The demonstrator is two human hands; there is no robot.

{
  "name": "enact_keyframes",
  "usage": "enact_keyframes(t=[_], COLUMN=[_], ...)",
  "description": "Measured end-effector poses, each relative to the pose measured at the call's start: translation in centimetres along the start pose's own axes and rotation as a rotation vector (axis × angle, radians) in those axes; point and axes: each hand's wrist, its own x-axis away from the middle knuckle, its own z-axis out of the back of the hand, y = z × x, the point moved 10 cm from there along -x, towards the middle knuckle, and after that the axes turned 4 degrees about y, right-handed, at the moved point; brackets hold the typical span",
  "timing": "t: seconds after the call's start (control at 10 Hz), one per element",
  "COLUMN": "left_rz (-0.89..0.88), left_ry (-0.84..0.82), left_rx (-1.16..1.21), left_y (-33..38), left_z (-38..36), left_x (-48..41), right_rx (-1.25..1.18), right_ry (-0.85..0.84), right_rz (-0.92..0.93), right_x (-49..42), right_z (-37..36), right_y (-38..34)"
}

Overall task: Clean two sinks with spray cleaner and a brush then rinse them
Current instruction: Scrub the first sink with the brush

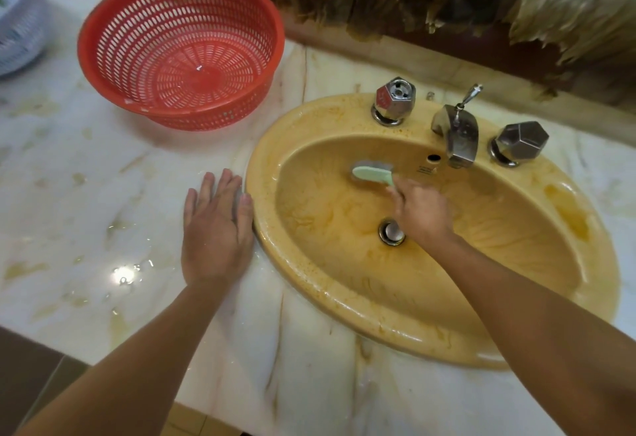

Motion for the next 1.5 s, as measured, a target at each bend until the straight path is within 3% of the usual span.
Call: enact_keyframes(t=[0.1,0.2,0.3,0.7,0.8,0.9,1.0,1.1,1.2,1.3,1.5], left_rz=[-0.003,-0.003,-0.013,-0.017,-0.017,-0.016,-0.020,-0.019,-0.021,-0.024,-0.029], left_ry=[0.003,0.003,0.005,0.009,0.007,0.006,0.009,0.005,0.007,0.007,0.007], left_rx=[0.000,0.010,0.005,-0.013,-0.009,-0.018,-0.019,-0.020,-0.022,-0.019,-0.024], left_y=[0.0,0.1,0.1,0.1,0.1,0.2,0.1,0.2,0.1,0.1,0.0], left_z=[0.0,0.1,0.1,0.1,0.1,0.1,0.1,0.1,0.0,0.0,0.0], left_x=[0.0,0.0,0.1,0.0,0.0,0.0,0.0,0.0,0.0,0.0,0.1], right_rx=[0.150,0.090,0.212,0.215,0.233,0.180,0.260,0.221,0.286,0.292,0.341], right_ry=[-0.211,-0.010,-0.181,-0.091,-0.164,-0.039,-0.182,-0.038,-0.173,-0.072,-0.169], right_rz=[-0.012,0.035,0.011,-0.042,-0.069,-0.068,-0.068,-0.044,-0.060,-0.030,-0.064], right_x=[0.7,0.6,0.8,1.7,2.2,2.2,2.4,2.0,2.2,2.0,2.7], right_z=[-1.6,0.4,-1.1,-0.3,-1.3,-0.1,-1.5,0.3,-0.8,0.3,-0.1], right_y=[0.9,0.7,1.2,2.6,3.3,3.7,4.3,4.2,4.5,4.4,5.4])
